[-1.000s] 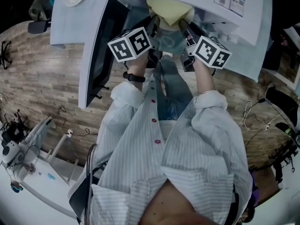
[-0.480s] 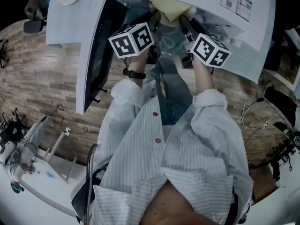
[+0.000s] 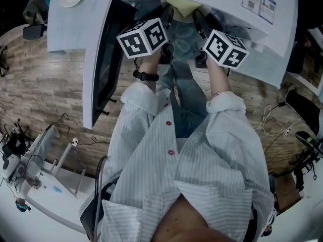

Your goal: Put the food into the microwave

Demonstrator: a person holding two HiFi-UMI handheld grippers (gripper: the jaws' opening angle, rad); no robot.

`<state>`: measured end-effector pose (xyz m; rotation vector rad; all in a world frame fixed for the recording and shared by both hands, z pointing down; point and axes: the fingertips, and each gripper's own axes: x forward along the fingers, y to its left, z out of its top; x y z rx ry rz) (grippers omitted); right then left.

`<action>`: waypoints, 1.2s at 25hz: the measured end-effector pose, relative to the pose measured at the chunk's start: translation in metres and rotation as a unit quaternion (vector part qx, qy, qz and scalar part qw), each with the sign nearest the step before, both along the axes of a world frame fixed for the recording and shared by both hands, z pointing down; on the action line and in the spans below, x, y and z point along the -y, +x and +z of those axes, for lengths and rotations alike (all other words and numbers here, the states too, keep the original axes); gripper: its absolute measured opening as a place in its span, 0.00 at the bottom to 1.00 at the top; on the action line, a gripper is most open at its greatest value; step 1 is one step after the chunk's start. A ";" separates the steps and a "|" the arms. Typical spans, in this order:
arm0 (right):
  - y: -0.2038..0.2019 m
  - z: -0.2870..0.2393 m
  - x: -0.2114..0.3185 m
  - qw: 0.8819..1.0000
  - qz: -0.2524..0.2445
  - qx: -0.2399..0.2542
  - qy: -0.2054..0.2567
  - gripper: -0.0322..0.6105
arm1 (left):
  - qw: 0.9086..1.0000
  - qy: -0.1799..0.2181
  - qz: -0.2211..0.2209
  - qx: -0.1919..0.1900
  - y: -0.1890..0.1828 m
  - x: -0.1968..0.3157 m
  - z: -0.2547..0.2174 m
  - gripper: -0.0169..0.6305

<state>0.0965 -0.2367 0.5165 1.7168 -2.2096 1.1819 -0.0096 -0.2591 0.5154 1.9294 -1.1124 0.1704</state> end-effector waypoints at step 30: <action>0.015 -0.004 0.018 0.992 0.044 -0.115 0.014 0.31 | 0.998 0.036 0.043 0.038 0.013 0.026 -0.003 0.15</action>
